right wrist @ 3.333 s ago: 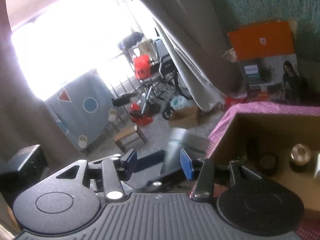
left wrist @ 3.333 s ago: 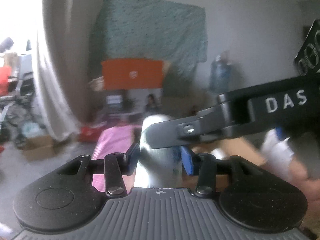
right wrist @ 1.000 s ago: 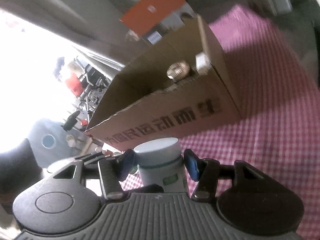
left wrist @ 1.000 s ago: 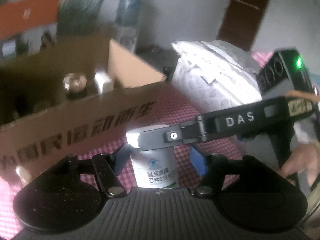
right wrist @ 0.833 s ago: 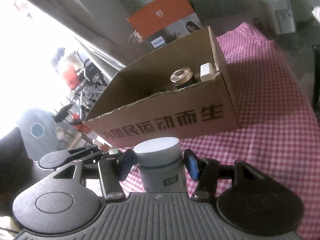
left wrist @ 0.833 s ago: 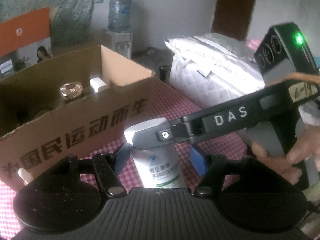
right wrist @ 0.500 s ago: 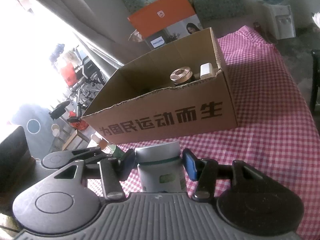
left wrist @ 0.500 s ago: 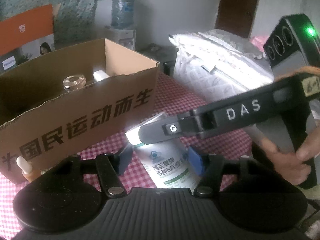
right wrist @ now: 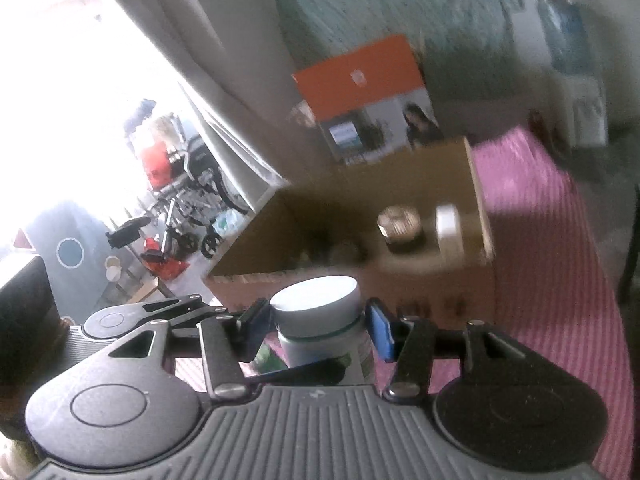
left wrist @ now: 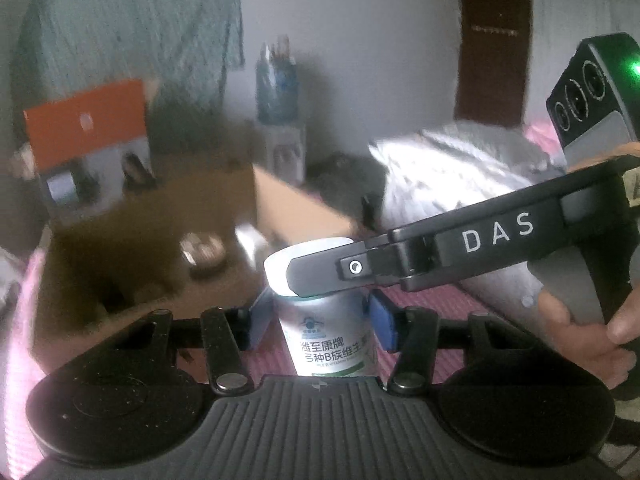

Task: Organize rigid objects
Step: 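Lift the white pill bottle with both grippers and carry it over the box, then lower the pill bottle into the box and open both grippers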

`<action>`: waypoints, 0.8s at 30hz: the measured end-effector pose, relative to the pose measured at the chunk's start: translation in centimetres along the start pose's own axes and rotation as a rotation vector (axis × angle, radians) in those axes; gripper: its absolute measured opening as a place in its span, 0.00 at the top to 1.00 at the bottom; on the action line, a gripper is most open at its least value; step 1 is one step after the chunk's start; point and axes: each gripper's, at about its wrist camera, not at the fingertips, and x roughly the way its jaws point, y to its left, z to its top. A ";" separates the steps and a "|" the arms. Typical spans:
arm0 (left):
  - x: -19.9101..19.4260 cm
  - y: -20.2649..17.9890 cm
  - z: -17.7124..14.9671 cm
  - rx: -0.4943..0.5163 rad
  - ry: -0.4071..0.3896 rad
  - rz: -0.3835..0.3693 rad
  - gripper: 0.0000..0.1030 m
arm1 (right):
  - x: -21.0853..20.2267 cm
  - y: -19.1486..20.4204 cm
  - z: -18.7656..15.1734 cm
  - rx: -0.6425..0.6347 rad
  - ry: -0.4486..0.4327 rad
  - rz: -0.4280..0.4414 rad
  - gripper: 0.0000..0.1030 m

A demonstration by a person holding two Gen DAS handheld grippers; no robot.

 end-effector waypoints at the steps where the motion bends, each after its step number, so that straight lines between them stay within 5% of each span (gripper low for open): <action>1: -0.4 0.2 0.6 0.004 -0.021 0.013 0.49 | -0.2 0.6 1.0 -0.022 -0.017 0.006 0.46; 10: -0.2 3.7 7.1 -0.029 -0.133 0.152 0.49 | 2.2 3.0 9.2 -0.141 -0.058 0.075 0.46; 24: 9.4 8.2 6.8 -0.093 0.085 0.151 0.49 | 13.8 -4.4 10.7 -0.029 0.138 0.072 0.46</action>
